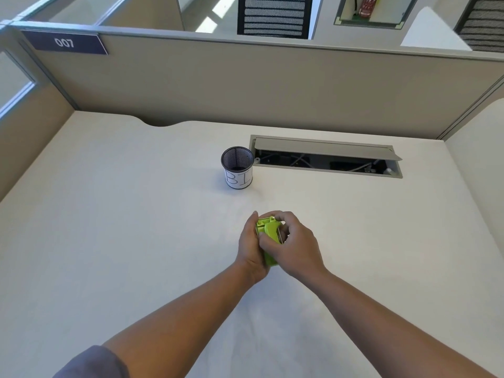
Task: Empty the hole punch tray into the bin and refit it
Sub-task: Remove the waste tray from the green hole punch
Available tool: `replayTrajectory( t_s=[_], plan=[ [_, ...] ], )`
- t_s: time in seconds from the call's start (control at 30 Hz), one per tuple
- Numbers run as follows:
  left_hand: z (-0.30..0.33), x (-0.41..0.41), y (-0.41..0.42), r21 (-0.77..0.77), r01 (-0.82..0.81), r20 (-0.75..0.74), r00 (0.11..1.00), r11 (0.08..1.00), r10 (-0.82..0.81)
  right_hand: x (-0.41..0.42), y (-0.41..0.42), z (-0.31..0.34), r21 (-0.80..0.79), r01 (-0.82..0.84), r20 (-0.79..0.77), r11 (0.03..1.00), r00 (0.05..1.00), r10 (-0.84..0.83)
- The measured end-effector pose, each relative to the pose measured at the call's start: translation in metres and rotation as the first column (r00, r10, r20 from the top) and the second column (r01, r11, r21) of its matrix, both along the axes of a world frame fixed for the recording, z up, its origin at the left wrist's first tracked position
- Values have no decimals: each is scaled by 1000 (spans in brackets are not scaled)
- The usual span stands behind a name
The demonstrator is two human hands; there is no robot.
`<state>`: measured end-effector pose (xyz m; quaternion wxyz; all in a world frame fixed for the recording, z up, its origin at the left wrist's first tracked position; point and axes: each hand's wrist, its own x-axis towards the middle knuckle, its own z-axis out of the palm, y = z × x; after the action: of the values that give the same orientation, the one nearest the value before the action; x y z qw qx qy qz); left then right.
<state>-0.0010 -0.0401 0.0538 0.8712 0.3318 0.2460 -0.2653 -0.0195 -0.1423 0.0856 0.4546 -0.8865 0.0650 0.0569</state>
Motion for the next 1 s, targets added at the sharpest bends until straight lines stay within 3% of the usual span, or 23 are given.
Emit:
replayTrajectory(
  t_s=[0.33,1.0],
  plan=[
    [7,-1,-3,41,20,65,998,999,-22,-6,8,9,-51,124,11,991,992,-123],
    [14,-1,-9,-12,17,-43,999,1000,-17,-6,4,8,7,150,177,989,973,-149]
  ],
)
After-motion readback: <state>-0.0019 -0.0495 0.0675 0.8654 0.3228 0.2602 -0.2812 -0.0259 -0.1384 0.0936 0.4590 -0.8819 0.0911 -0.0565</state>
